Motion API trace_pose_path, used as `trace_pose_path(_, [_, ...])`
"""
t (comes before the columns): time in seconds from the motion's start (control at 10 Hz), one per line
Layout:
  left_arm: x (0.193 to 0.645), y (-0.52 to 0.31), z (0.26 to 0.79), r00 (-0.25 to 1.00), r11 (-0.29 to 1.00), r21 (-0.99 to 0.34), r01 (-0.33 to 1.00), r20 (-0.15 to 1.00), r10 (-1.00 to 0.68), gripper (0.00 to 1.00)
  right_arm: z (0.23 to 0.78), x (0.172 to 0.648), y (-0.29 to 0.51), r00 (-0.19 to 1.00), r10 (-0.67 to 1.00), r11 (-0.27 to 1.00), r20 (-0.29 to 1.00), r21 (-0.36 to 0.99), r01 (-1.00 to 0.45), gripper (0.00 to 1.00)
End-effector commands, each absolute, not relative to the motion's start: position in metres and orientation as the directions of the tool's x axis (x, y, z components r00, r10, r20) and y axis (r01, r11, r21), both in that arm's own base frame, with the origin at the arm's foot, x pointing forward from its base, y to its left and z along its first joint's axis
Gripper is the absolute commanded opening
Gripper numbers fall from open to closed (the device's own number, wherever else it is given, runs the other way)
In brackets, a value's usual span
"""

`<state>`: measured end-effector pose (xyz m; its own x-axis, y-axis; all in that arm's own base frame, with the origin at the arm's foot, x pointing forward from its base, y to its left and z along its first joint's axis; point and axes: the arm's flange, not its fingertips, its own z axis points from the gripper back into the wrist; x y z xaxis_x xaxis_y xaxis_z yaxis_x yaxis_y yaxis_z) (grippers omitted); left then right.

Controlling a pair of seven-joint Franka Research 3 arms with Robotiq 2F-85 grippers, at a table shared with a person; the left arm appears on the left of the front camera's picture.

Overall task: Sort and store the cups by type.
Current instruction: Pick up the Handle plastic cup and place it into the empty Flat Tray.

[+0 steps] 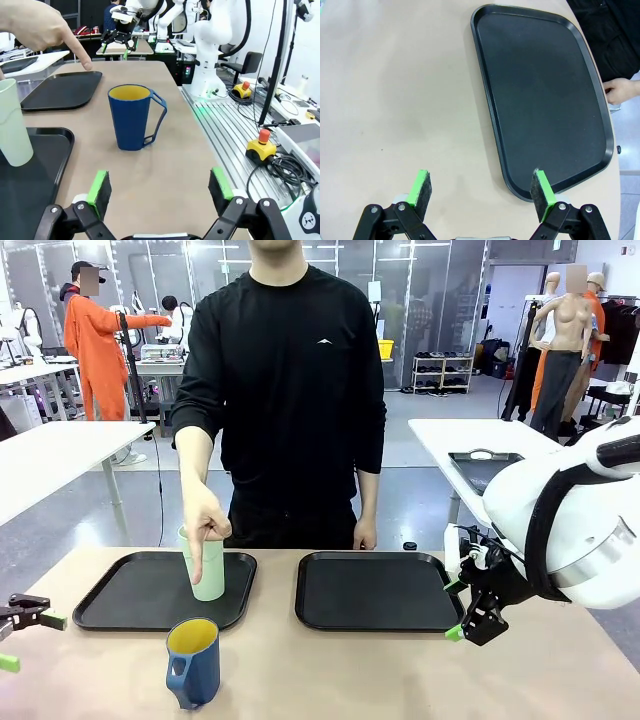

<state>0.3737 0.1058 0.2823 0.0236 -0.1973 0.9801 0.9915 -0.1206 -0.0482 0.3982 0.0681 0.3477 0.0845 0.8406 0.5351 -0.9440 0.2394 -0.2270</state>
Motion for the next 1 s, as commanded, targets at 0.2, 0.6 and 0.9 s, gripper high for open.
trace_pose_path(0.2, [0.374,0.106,0.289,0.005,-0.122,-0.03,0.992,0.979,-0.202,1.0,0.347,0.399,0.067,0.076,0.841,0.231,0.536,-0.229,-0.946,1.0])
trace_pose_path(0.6, [0.39,0.08,0.284,-0.051,-0.119,0.023,0.993,0.97,-0.24,1.0,0.347,0.399,0.067,0.076,0.841,0.231,0.536,-0.229,-0.946,1.0])
trace_pose_path(0.9, [0.409,0.039,0.282,-0.094,-0.154,0.056,0.987,0.962,-0.254,1.0,0.347,0.399,0.067,0.076,0.841,0.231,0.536,-0.229,-0.946,1.0])
